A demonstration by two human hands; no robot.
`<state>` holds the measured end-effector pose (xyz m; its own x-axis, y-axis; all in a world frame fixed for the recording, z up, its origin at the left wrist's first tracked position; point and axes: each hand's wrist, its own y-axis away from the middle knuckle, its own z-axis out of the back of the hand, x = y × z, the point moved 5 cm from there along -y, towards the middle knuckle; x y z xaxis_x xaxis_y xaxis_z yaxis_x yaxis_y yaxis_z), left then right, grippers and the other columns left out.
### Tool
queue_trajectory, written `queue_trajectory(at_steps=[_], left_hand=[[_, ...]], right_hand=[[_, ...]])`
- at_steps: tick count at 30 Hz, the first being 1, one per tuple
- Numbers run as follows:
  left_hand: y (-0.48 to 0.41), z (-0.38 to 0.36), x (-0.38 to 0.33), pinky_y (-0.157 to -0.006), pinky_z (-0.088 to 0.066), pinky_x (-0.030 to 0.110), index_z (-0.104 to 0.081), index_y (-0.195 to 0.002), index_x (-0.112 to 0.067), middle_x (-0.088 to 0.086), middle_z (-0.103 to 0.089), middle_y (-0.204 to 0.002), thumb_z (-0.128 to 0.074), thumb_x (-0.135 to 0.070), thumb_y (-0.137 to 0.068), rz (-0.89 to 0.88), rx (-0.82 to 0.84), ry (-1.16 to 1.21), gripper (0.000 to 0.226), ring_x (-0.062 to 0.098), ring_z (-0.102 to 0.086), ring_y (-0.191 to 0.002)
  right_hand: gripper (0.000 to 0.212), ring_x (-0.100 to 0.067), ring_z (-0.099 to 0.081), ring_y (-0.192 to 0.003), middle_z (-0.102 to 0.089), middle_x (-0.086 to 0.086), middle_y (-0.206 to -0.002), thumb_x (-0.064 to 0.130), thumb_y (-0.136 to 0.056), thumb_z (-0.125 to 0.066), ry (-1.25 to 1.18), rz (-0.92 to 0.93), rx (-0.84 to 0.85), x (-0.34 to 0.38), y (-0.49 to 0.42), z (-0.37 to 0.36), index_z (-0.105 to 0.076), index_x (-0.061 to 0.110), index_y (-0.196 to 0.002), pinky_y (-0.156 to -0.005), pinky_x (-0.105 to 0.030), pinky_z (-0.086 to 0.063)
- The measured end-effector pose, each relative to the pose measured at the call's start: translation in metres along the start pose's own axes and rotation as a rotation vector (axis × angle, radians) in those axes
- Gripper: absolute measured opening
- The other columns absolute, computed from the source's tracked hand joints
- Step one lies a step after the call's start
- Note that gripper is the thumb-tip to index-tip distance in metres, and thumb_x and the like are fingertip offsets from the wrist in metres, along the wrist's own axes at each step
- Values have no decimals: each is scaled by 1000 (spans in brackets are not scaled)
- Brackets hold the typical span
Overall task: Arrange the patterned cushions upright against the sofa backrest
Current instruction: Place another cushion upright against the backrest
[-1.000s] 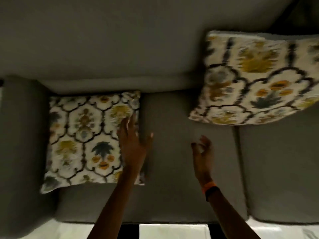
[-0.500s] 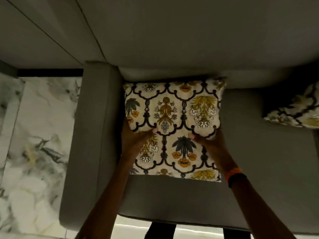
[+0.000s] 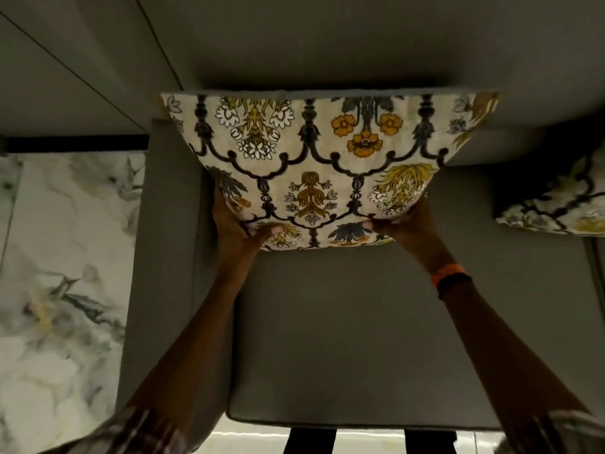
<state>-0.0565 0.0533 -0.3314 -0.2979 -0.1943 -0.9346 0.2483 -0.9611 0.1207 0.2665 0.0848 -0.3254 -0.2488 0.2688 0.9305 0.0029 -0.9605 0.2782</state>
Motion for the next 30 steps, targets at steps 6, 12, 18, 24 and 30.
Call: queue_trajectory(at_steps=[6, 12, 18, 24, 30], left_hand=[[33, 6, -101, -122, -25, 64, -15, -157, -27, 19, -24, -159, -82, -44, -83, -631, -368, -473, 101, 33, -16, -153], [20, -61, -83, -122, -15, 67, -16, -159, -27, 7, -7, -168, -57, -50, -99, -787, -260, -901, 76, 20, 13, -157], [83, -70, 14, -120, -27, 61, -23, -158, -27, 4, -17, -162, -77, -32, -89, -442, 55, -864, 88, 23, -9, -153], [14, -23, 7, -124, -20, 17, 6, -160, -20, 6, 0, -170, -100, -39, -54, 95, -165, -126, 151, 15, -7, -154], [5, -28, -2, -114, -23, 1, -3, -158, -18, -10, -21, -156, -99, -16, -56, 64, -77, -132, 140, -2, -24, -146]], right_hand=[[87, -45, -26, -157, -23, -30, -166, 29, -85, -89, 262, 514, -608, 94, 67, -7, -34, 19, -153, -131, -39, -28], [48, -46, -33, -146, -52, -31, -155, 43, -102, -62, 853, 780, -628, 95, 32, -84, -46, 31, -145, -119, -75, -28], [74, -37, -37, -149, -43, -19, -160, 16, -85, -83, 916, 548, -233, -35, 77, -83, -48, 27, -149, -115, -68, -41], [133, -24, -31, -156, -24, -11, -172, 16, -62, -103, 79, -22, -253, -29, 1, 13, -20, 17, -165, -123, -18, -37], [95, -1, -61, -121, -65, -6, -138, 6, -61, -102, 90, -54, -52, -14, -10, 7, -54, 0, -143, -108, -24, -56]])
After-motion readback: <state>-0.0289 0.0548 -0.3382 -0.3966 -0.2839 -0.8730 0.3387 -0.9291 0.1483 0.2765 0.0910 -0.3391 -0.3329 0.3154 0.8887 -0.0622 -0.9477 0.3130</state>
